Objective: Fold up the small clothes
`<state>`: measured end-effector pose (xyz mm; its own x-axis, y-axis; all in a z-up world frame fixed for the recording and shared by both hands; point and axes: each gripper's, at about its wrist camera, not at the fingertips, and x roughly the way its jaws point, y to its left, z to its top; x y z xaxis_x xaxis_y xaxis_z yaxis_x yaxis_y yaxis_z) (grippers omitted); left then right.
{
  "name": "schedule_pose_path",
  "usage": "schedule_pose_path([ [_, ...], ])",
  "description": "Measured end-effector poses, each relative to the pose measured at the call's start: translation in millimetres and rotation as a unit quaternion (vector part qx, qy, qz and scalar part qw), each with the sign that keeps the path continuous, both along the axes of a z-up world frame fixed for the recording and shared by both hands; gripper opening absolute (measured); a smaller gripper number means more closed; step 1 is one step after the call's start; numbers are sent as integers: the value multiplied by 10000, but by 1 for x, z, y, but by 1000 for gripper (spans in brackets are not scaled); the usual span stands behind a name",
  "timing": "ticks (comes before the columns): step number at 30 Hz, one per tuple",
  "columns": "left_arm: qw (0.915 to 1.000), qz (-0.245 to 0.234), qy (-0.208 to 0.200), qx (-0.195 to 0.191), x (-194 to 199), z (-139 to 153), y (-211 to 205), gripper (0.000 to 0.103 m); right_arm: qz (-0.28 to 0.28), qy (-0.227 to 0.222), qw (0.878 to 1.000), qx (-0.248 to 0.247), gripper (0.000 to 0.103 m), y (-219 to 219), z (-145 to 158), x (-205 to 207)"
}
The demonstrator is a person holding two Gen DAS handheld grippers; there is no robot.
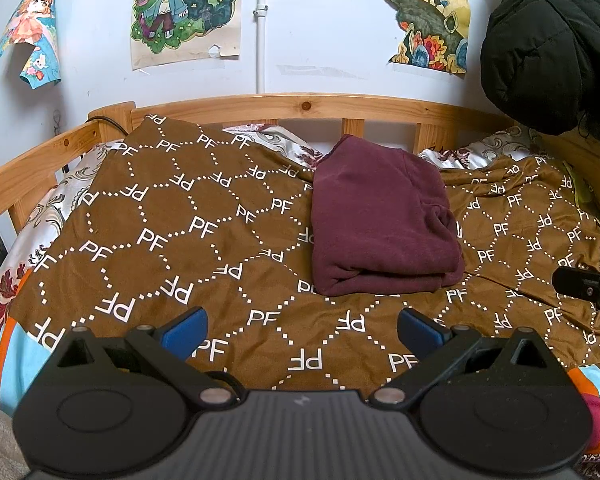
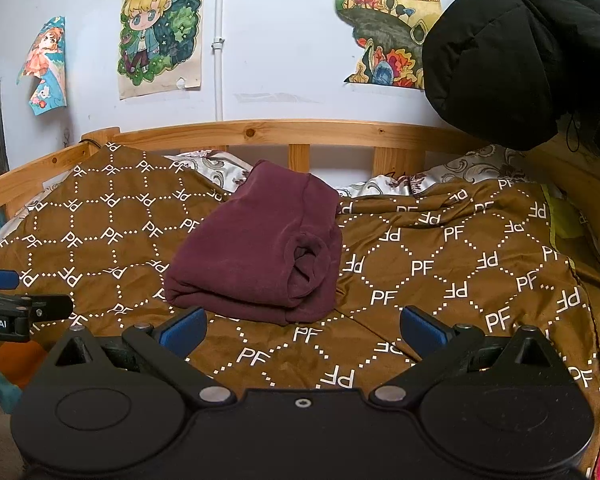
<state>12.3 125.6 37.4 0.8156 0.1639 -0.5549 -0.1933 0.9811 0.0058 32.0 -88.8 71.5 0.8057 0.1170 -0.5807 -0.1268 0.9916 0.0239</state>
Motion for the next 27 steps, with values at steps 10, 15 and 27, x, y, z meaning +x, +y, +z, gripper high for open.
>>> schedule_pose_path([
  [10,10000,-3,6,5,-1,-2,1,102,-20,13,10000,7,102,-1,-1,0],
  [15,10000,-4,4,-1,-1,-2,0,102,-30,26,10000,8,102,-1,-2,0],
  [27,9996,-23,13,-290,-2,2,7,102,-30,50,10000,-2,102,0,-3,0],
])
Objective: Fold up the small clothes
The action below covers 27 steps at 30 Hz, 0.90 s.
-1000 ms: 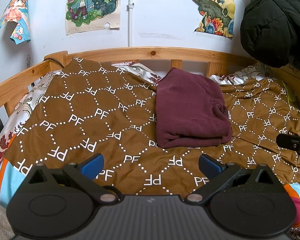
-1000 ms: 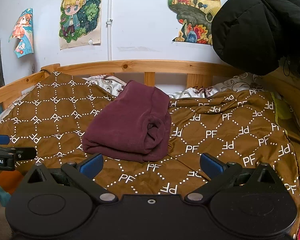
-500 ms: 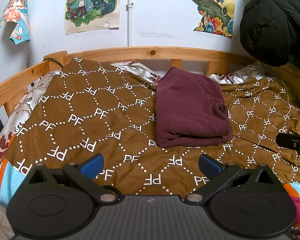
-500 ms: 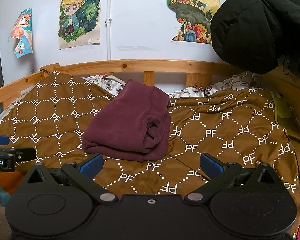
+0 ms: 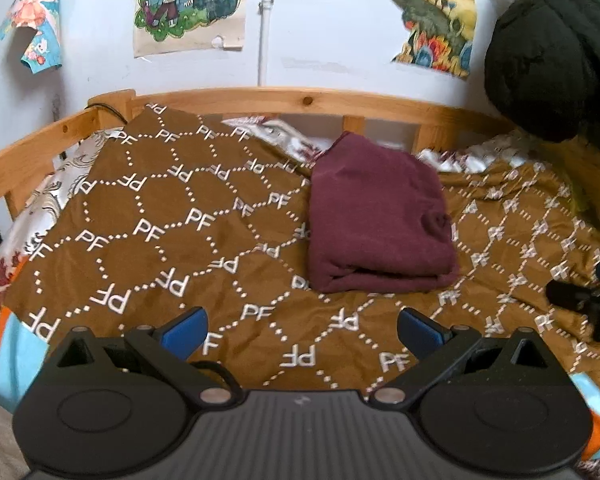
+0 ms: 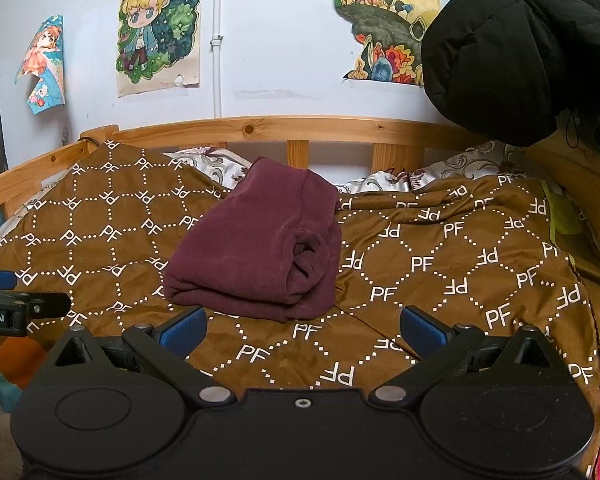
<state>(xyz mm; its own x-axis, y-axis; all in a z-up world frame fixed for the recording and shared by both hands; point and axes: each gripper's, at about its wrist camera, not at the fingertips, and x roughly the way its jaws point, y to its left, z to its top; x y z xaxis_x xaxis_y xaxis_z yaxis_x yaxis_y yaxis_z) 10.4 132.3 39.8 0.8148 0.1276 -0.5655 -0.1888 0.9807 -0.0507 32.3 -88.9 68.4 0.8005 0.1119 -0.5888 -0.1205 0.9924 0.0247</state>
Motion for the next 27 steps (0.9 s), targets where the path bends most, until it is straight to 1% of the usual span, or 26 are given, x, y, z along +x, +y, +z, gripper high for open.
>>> schedule_pose_path([
  [2,10000,-23,-55,-7,-2,1,0,102,-9,8,10000,-3,102,0,0,0],
  [7,10000,-7,-49,-38,-1,2,1,102,-4,12,10000,-8,102,-1,-1,0],
  [16,9997,-130,-192,51,-3,4,-2,102,-25,74,10000,17,102,2,-1,1],
  [27,9999,-118,-81,-17,-1,2,-3,102,-24,95,10000,15,102,3,-1,1],
])
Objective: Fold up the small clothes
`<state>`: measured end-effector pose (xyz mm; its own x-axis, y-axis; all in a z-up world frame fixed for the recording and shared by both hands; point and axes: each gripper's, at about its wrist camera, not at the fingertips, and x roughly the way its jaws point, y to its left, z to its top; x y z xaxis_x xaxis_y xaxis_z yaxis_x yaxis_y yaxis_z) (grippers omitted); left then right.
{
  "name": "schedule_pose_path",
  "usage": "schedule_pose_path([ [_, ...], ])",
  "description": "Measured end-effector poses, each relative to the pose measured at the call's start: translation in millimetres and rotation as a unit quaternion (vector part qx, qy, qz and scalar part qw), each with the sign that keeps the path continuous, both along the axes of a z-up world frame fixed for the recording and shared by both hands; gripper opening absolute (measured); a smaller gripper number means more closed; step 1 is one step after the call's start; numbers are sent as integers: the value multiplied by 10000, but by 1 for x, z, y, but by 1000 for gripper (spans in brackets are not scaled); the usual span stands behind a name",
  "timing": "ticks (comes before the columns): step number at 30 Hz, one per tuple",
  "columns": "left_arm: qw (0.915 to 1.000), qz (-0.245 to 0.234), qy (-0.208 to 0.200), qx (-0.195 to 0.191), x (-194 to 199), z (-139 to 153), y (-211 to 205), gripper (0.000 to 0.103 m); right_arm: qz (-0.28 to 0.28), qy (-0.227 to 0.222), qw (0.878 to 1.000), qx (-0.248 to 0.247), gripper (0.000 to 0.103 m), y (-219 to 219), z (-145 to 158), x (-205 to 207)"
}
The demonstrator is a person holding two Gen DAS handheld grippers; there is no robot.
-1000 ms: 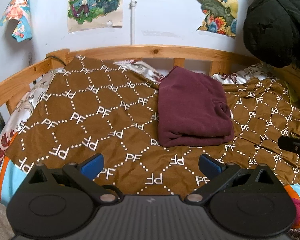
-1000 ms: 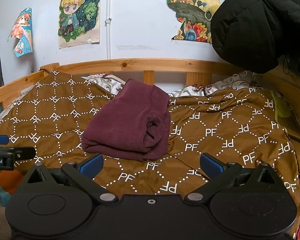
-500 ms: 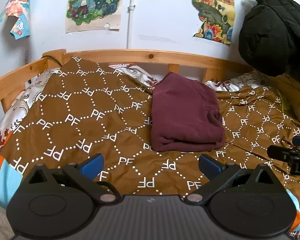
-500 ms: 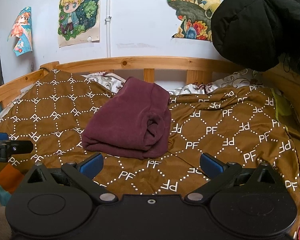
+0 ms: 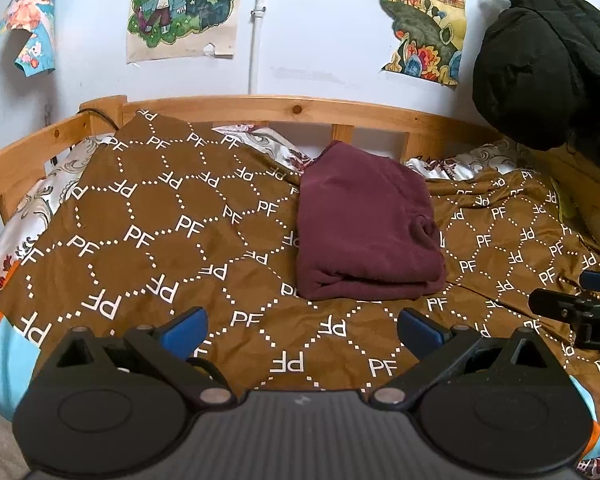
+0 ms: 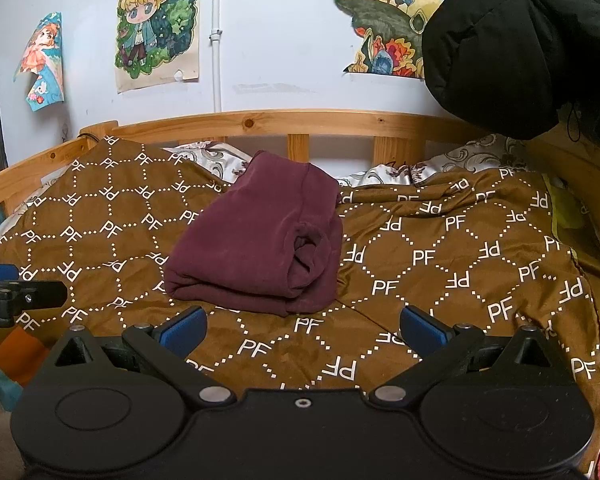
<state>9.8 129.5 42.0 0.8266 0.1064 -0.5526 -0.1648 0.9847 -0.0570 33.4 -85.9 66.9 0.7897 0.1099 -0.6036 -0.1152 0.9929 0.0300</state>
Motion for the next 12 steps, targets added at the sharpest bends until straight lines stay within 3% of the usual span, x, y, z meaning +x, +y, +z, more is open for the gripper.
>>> schedule_pose_path([
  [12,10000,6,-2,-1,0,0,0,102,-7,12,10000,-8,102,2,-1,0],
])
